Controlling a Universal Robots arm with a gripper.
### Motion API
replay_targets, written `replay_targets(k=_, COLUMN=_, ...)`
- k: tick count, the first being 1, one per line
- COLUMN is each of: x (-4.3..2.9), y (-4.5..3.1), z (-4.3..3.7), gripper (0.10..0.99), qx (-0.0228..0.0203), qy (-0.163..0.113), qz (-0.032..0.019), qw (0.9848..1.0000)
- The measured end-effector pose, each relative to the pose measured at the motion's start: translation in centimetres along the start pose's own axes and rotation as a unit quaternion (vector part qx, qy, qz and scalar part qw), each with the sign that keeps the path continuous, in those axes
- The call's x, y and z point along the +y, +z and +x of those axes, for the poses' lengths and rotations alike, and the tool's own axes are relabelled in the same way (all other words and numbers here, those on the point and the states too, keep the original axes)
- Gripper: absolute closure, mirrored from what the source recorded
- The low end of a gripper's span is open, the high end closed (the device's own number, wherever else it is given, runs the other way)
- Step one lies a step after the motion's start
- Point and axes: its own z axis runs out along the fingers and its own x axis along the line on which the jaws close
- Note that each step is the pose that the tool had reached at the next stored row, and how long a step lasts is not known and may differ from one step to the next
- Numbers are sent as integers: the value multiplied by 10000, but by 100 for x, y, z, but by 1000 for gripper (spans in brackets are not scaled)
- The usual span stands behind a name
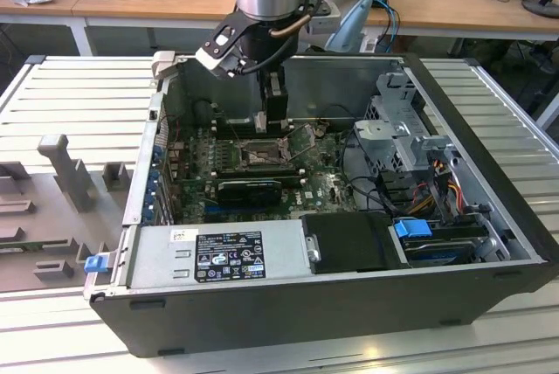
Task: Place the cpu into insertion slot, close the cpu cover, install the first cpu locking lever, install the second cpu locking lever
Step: 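Place the cpu into insertion slot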
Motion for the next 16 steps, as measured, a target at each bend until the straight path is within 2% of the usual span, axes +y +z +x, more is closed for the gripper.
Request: replay_targets(k=16, x=-12, y=111, z=-1, gripper=557, qx=0, qy=0, qz=0, qw=10000)
